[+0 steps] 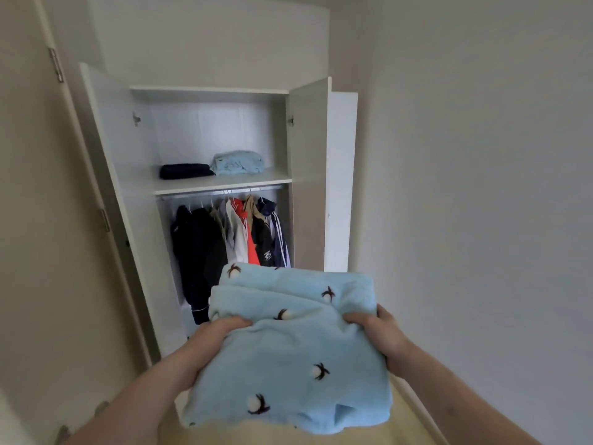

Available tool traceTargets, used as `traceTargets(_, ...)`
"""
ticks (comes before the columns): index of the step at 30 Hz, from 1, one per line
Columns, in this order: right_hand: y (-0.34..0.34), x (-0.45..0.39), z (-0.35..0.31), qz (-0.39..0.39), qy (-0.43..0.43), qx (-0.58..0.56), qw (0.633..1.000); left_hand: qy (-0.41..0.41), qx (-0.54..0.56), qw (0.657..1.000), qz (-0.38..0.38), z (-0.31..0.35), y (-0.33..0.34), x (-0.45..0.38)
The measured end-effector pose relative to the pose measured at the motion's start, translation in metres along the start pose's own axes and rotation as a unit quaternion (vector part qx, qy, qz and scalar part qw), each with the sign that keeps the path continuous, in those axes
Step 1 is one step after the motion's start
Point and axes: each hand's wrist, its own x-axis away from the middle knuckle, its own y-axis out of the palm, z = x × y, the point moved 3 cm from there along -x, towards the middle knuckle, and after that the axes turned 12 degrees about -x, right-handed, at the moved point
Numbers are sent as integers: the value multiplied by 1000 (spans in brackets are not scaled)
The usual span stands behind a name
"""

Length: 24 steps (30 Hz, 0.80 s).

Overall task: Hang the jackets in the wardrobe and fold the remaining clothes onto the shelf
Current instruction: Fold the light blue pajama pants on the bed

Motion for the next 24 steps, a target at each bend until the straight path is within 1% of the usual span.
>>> traceTargets(5,24,-73,-32,-28,-15,-8,999,27,12,999,32,41,-24,-58)
traceTargets(10,41,-144,-52,-31,-17,-6,999,36,-1,999,34,70,-42,-127)
traceTargets(15,63,-224,-68,-27,-25,3,999,40,13,999,24,96,-65,-210)
traceTargets(24,118,-359,-96,-31,-45,9,998,47,20,999,16,145,-117,-340)
